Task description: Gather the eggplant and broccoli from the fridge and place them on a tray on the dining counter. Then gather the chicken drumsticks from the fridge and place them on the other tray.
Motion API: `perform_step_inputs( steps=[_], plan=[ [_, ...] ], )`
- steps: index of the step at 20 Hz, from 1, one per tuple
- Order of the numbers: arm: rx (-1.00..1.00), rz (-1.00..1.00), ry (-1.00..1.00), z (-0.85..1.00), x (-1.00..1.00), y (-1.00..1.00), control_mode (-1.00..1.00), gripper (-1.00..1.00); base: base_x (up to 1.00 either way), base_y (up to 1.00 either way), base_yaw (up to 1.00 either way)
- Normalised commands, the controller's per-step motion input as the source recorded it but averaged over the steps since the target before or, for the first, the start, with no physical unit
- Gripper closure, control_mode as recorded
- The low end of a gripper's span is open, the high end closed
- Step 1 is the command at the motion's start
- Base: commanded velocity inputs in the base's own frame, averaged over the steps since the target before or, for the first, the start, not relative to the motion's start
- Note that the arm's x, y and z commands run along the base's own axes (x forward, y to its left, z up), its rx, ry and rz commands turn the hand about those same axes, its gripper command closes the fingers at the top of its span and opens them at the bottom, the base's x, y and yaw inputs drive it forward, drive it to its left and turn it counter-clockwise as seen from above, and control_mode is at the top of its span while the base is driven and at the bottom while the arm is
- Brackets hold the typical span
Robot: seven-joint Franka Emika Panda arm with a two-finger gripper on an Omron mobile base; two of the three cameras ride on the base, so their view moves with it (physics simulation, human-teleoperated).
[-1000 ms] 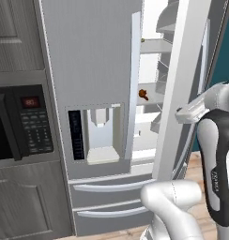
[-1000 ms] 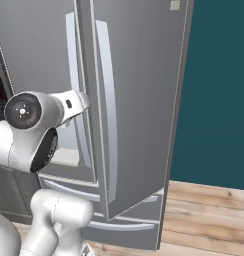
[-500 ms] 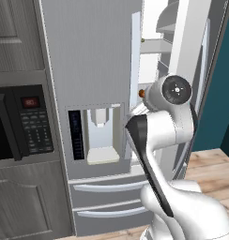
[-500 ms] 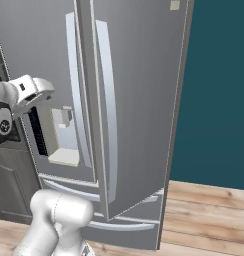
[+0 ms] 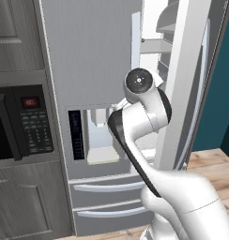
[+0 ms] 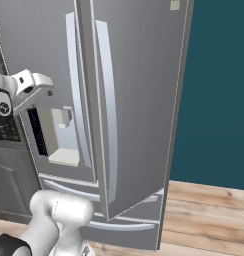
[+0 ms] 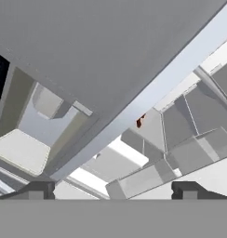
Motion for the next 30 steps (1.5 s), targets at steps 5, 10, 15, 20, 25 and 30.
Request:
perform_step_inputs(
  steps=[5, 10, 15, 20, 25, 30],
  plan=[
    [0.0, -0.04, 0.0, -0.04, 0.39, -0.37, -1.0, -1.0, 0.0, 0.0, 0.0],
    [-0.01, -0.08, 0.07, 0.0, 0.52, -0.27, -1.0, -1.0, 0.0, 0.0, 0.0],
    [-0.06, -0.08, 0.13, 0.0, 0.56, -0.23, -1.0, -1.0, 0.0, 0.0, 0.0],
    [-0.12, -0.03, 0.1, 0.0, 0.34, -0.23, -1.0, -1.0, 0.0, 0.0, 0.0],
    [-0.13, -0.01, 0.03, -0.05, 0.08, -0.3, -1.0, -1.0, 0.0, 0.0, 0.0],
    [-0.11, -0.02, 0.01, -0.07, 0.0, -0.39, -1.0, -1.0, 0.0, 0.0, 0.0]
  ],
)
